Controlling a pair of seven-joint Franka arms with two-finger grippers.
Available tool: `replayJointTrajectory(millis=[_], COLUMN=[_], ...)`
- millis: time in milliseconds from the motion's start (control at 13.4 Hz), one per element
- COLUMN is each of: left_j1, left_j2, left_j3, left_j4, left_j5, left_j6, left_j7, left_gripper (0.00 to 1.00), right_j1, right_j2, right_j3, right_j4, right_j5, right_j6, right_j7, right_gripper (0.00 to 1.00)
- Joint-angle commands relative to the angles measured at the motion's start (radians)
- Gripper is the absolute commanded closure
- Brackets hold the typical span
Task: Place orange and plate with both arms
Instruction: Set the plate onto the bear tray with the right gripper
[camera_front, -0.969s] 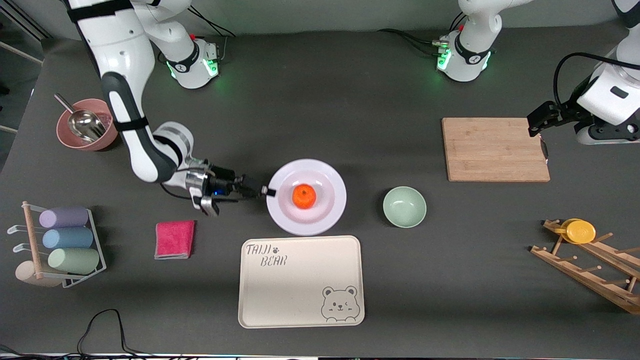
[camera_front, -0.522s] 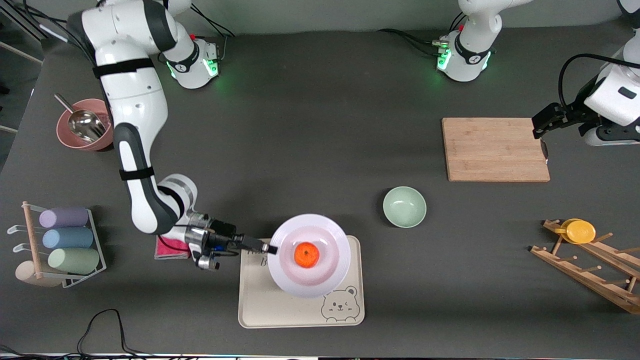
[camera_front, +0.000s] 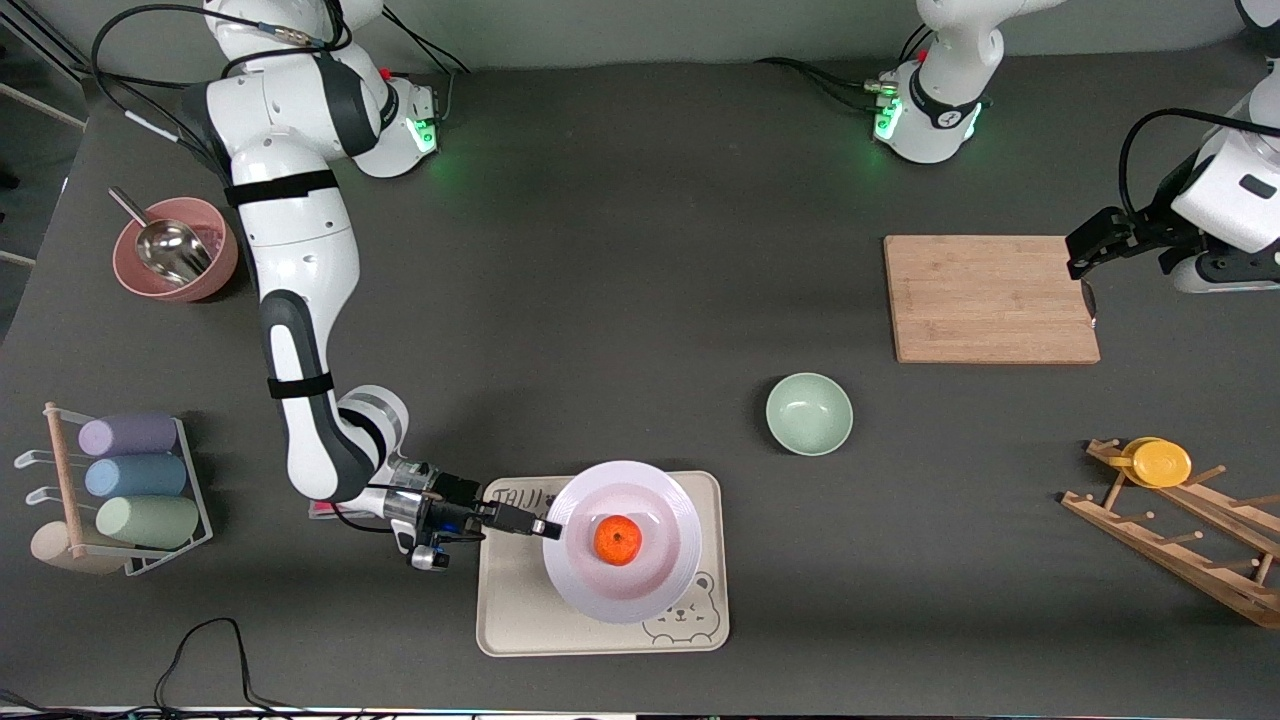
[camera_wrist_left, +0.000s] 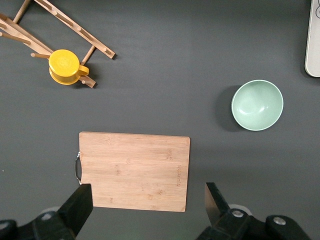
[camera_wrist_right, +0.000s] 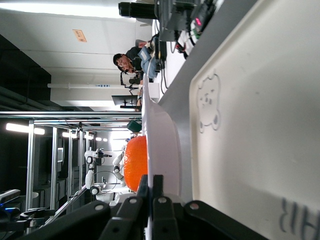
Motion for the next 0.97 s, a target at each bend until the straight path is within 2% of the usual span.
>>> replayJointTrajectory(millis=[0,895], left_j1=[0.006,0.006], left_j2=[-0.015,-0.012], left_j3=[0.0,0.012], left_j4=[-0.011,-0.012], left_j5=[-0.004,-0.021], left_j6=[0.003,0.0], left_j7=[0.011,0.011], left_gripper=[0.0,0.0], right_j1=[0.0,0.001], right_j2=[0.043,0.113], right_j3=[-0.004,-0.002], right_j4=[0.052,0.054], right_j5=[-0.011,-0.01], right_j6=[-0.002,0.012], right_j7=[0.012,-0.082], right_gripper=[1.0,1.0])
